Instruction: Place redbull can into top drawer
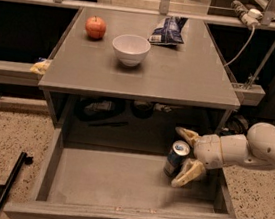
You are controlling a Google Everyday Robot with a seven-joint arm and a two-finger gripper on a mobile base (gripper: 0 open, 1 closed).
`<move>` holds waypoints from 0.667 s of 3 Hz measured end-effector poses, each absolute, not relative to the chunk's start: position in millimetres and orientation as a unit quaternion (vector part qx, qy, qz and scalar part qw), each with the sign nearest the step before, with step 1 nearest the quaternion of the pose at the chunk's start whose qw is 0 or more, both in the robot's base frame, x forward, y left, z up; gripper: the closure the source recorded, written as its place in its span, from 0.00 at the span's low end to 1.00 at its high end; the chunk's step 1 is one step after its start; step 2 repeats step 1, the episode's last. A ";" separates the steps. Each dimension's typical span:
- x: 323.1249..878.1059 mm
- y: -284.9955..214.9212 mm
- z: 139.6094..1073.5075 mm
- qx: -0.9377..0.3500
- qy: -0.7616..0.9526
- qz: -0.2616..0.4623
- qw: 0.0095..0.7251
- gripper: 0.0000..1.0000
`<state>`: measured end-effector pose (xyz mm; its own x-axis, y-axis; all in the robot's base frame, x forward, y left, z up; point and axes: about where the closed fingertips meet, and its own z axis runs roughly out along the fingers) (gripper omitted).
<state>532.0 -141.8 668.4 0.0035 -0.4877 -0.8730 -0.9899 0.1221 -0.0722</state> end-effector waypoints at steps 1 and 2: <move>532.0 -141.8 668.4 -0.584 0.633 0.313 0.401 0.00; 532.0 -141.8 668.4 -0.584 0.633 0.313 0.401 0.00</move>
Offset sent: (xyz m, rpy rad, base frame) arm 0.0000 0.0000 0.0000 0.0000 0.0000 0.0000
